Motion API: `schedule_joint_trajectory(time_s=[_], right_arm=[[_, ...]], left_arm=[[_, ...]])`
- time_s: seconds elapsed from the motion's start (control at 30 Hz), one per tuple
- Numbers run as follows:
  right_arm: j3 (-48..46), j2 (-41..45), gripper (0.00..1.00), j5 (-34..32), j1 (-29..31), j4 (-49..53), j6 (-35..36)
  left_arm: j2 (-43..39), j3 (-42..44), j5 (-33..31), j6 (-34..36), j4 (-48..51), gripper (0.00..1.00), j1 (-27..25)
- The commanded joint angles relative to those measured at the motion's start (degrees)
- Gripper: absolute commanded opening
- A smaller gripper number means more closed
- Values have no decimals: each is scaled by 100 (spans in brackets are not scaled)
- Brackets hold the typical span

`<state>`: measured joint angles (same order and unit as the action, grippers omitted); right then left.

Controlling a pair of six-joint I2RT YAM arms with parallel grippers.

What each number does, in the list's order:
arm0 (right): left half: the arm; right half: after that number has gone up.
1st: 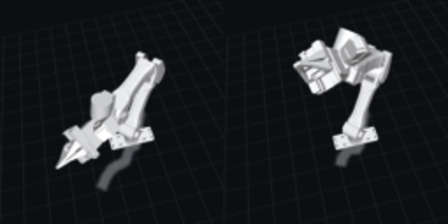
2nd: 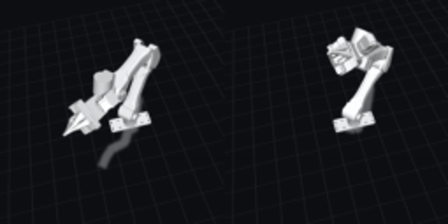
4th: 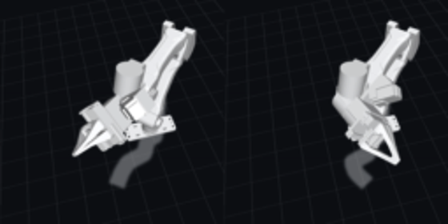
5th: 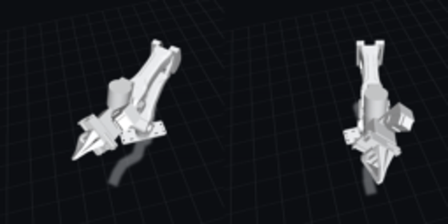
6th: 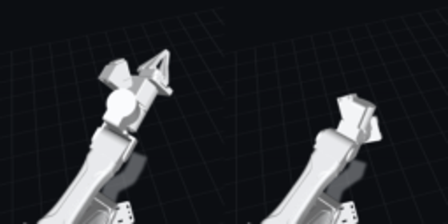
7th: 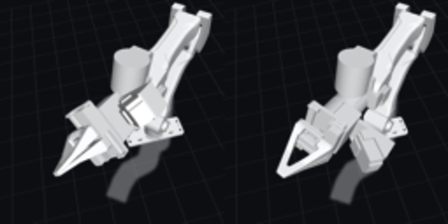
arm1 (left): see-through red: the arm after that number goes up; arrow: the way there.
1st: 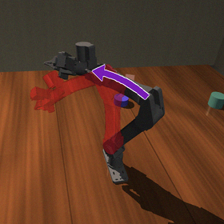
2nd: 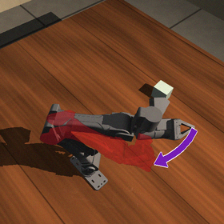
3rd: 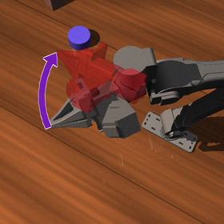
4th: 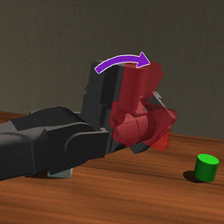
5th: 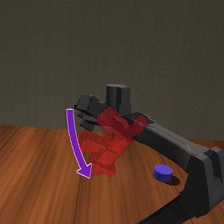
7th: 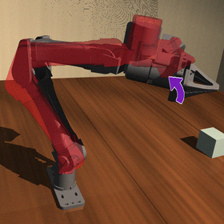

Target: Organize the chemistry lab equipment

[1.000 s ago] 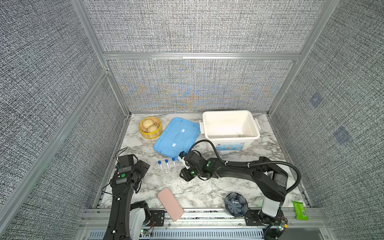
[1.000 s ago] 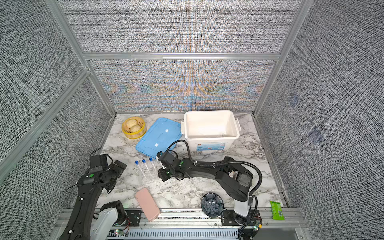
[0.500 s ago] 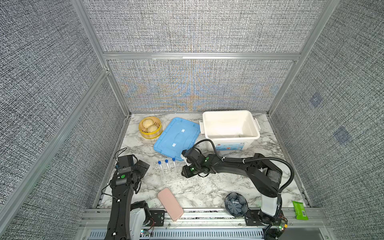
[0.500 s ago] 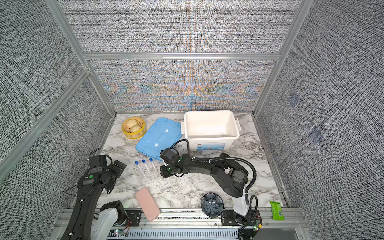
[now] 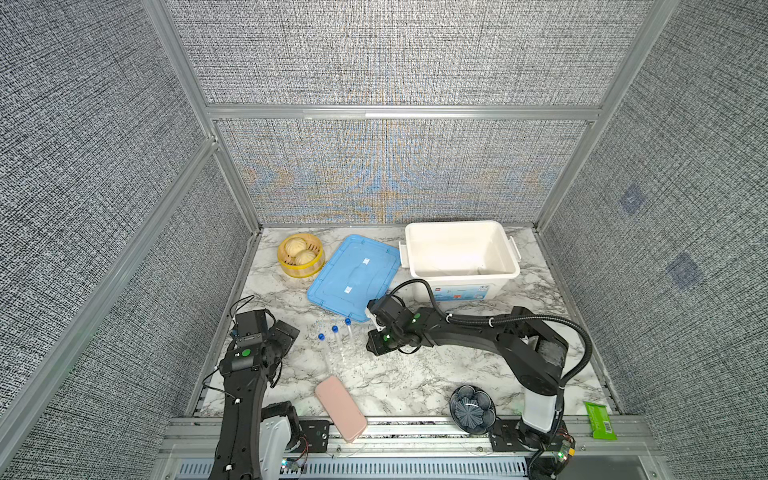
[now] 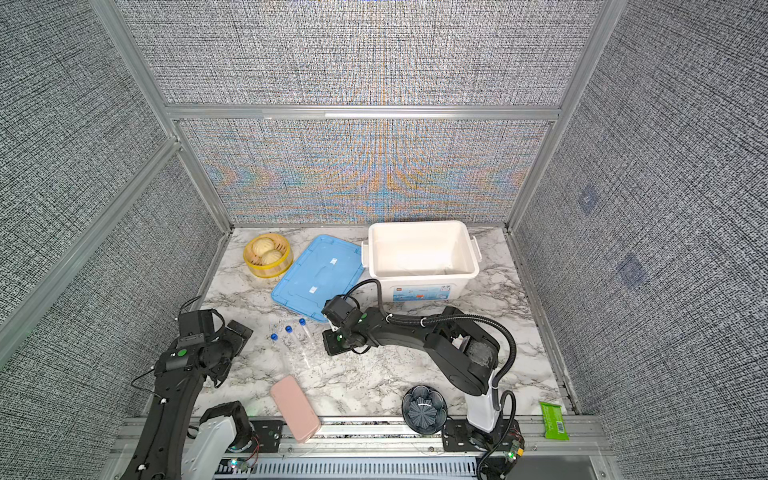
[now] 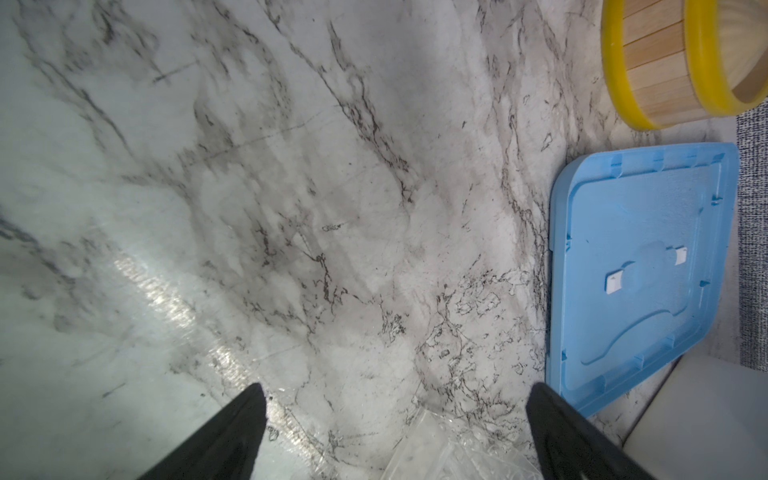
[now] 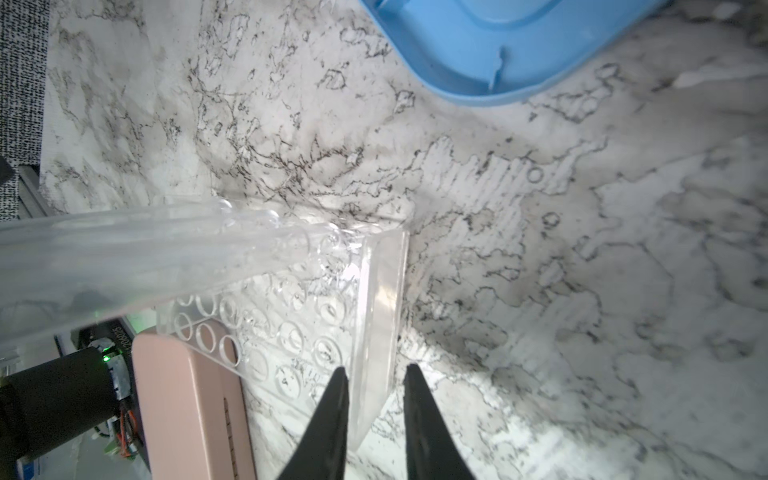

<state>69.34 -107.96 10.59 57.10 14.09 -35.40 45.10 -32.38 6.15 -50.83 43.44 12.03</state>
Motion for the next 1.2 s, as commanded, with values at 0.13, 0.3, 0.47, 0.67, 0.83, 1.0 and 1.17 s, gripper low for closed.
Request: schedule_joint_trajectory(time_s=[0.13, 0.3, 0.47, 0.67, 0.83, 1.0, 1.17], right_arm=[[-253, 281, 20, -324, -52, 528, -81], [-435, 494, 19, -529, -81, 682, -107], [-689, 653, 19, -607, -125, 753, -158], [-1033, 937, 19, -751, -154, 874, -186], [-1454, 1241, 19, -837, -209, 1006, -169], [-1752, 1567, 19, -916, -247, 1155, -89], [-1826, 1820, 19, -940, -263, 1154, -5]], left_arm=[[-67, 37, -38, 31, -6, 99, 3], [11, -2, -32, 67, -20, 99, 1], [38, -14, -40, 110, -37, 99, 7], [37, 21, -18, 113, -80, 99, 10], [84, 13, -9, 127, -112, 99, 7], [91, -5, -35, 143, -115, 99, 16], [87, 17, -36, 135, -160, 99, 19]])
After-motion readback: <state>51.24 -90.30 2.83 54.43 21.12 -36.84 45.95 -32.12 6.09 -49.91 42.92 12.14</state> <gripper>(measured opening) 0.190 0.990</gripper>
